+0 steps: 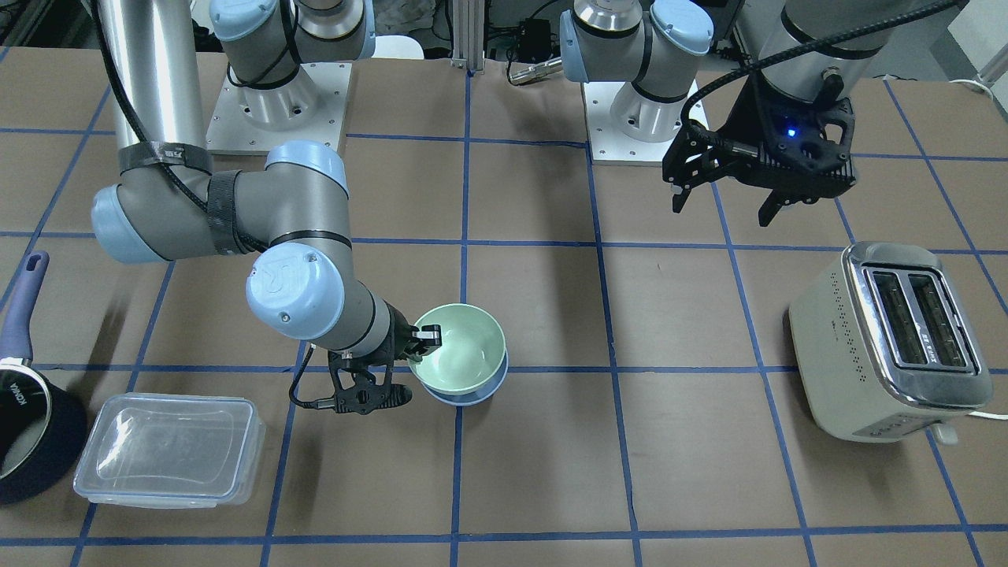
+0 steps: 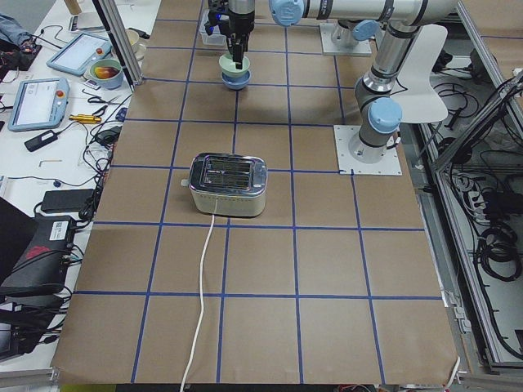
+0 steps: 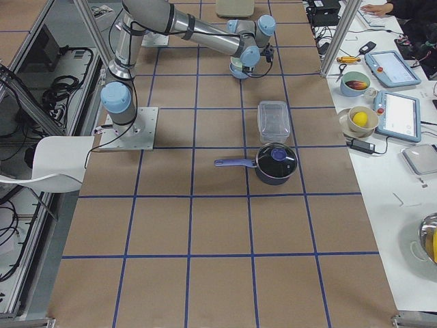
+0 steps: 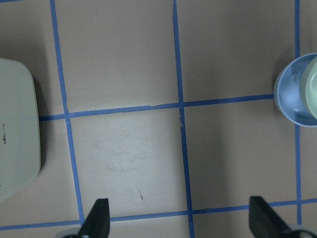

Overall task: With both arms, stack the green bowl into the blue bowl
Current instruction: 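Lower the green bowl into the light blue bowl with the right gripper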

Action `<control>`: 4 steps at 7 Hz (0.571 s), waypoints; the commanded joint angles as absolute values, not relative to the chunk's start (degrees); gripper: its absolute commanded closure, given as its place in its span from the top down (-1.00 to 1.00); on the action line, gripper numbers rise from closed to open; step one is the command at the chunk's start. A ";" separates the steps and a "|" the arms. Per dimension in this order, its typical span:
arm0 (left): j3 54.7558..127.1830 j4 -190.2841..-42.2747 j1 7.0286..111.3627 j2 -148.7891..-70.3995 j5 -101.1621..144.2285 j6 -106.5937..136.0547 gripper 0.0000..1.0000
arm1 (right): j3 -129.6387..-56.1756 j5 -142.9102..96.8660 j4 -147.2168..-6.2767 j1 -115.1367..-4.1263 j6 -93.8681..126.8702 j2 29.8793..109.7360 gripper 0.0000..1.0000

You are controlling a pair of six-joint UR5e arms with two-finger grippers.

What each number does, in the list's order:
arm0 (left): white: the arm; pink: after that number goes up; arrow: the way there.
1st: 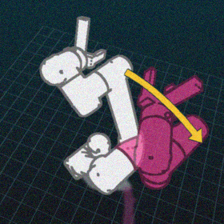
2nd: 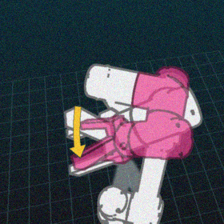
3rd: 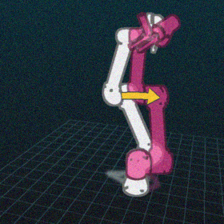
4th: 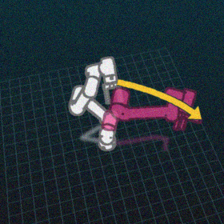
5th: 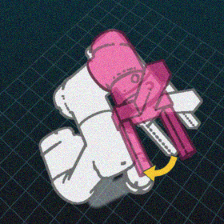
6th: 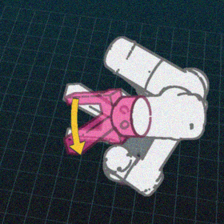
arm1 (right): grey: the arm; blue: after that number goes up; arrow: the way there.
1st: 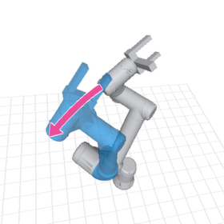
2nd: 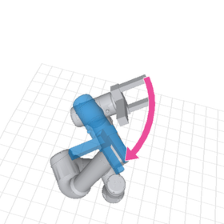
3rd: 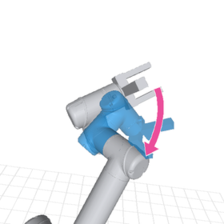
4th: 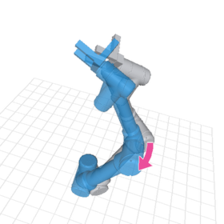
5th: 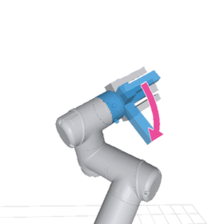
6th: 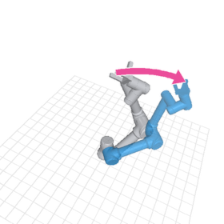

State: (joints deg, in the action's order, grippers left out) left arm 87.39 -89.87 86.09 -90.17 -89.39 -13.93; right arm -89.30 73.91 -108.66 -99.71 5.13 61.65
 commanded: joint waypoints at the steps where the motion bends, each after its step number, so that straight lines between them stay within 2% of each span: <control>1: 87.54 -89.38 85.43 -89.74 -88.86 -12.14 1.00 | -90.35 73.21 -108.80 -99.93 7.63 61.44 -1.00; 2: 87.54 -88.34 85.52 -89.74 -88.77 -11.87 1.00 | -90.87 73.21 -109.33 -99.93 7.47 61.35 0.23; 3: 87.80 -87.03 85.60 -89.74 -89.29 -11.87 1.00 | -90.44 73.21 -110.12 -99.76 7.73 61.52 0.99; 4: 88.24 -87.10 85.61 -89.39 -89.64 -11.95 1.00 | -89.92 74.00 -109.78 -99.58 8.00 62.48 1.00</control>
